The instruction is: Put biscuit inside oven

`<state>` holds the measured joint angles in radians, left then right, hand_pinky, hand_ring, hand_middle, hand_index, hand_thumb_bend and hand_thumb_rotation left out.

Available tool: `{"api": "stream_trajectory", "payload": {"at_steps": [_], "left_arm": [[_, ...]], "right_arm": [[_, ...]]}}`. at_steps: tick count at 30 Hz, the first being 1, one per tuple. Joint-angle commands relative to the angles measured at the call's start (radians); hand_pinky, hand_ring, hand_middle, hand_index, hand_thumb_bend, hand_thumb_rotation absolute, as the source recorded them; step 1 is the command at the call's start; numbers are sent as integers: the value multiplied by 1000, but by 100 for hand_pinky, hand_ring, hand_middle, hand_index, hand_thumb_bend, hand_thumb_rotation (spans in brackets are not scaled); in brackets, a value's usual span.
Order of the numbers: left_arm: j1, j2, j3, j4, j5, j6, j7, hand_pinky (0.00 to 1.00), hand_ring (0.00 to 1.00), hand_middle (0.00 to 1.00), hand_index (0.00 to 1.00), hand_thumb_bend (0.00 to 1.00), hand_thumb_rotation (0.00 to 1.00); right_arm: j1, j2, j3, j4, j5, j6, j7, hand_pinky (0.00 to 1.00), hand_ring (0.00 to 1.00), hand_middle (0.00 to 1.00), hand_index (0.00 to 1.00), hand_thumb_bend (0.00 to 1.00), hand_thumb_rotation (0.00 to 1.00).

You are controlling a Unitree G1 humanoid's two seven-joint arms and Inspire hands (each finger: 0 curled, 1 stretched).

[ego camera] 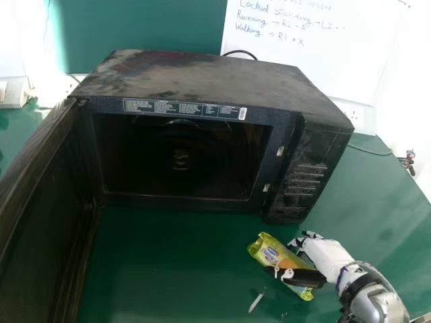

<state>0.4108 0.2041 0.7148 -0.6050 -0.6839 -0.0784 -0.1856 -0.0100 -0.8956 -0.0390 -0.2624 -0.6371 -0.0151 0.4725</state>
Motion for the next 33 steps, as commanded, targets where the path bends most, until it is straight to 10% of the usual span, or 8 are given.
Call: {"api": "stream_trajectory", "payload": {"at_steps": [1, 5, 18, 33], "left_arm": [[11, 3, 1, -10, -11, -2, -4, 95, 92, 90, 87, 98, 95], [16, 5, 4, -9, -26, -2, -12, 96, 92, 90, 88, 97, 95], [23, 11, 11, -2, -48, -9, -30, 96, 92, 90, 87, 97, 94], [34, 2, 13, -14, -59, -8, -29, 96, 92, 90, 87, 97, 94]], "right_arm": [[17, -31, 10, 16, 14, -20, 51, 41, 56, 66, 78, 100, 30], [-21, -99, -4, 84, 23, -76, 67, 63, 77, 83, 83, 100, 34], [-107, -140, 35, 161, 33, -74, 155, 76, 91, 94, 93, 100, 50], [-187, -174, 92, 202, 40, -50, 289, 81, 94, 96, 93, 100, 39]]}}
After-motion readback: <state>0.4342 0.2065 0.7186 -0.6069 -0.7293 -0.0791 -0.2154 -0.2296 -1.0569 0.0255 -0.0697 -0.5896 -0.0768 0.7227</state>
